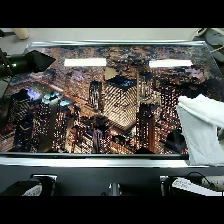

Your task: Fold the shirts.

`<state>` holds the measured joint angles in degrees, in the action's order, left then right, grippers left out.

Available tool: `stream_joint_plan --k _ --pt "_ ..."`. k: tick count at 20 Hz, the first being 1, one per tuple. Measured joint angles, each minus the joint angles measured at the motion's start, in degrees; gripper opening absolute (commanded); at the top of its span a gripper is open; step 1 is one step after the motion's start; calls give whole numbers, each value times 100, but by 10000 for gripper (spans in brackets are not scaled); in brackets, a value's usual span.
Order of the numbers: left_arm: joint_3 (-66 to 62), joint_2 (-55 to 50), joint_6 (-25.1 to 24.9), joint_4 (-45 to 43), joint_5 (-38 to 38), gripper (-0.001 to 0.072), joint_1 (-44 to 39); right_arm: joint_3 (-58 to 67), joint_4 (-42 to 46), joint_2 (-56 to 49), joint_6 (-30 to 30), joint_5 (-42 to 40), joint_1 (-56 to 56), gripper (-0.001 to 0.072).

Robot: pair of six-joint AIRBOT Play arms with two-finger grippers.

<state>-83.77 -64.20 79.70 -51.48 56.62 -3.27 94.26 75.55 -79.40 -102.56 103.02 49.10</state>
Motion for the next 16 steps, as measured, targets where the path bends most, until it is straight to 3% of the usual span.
stream_joint_plan --k 3,4,5,6,9,12,13,16 --pt "0 0 -11 0 17 26 0 -1436 542 365 -153 -275 -90 30" --pt "0 0 -15 0 44 26 0 -1915 667 479 -216 -428 -103 236" --pt "0 -2 -17 0 48 26 0 -2323 769 573 -260 -533 -120 619" --pt "0 0 -17 0 70 26 0 -2605 872 625 -284 -621 -127 702" --pt "-2 0 -17 0 87 25 0 -2765 1390 719 -61 -896 -138 707" --pt "-164 -42 -20 -74 74 22 -9 -1788 1659 754 310 -1491 -166 691" --pt "-343 -120 2 -251 50 22 -33 -1294 1593 763 442 -1856 -238 657" --pt "-1174 -669 616 -1759 203 25 -258 -76 1272 776 730 -2798 -951 658"
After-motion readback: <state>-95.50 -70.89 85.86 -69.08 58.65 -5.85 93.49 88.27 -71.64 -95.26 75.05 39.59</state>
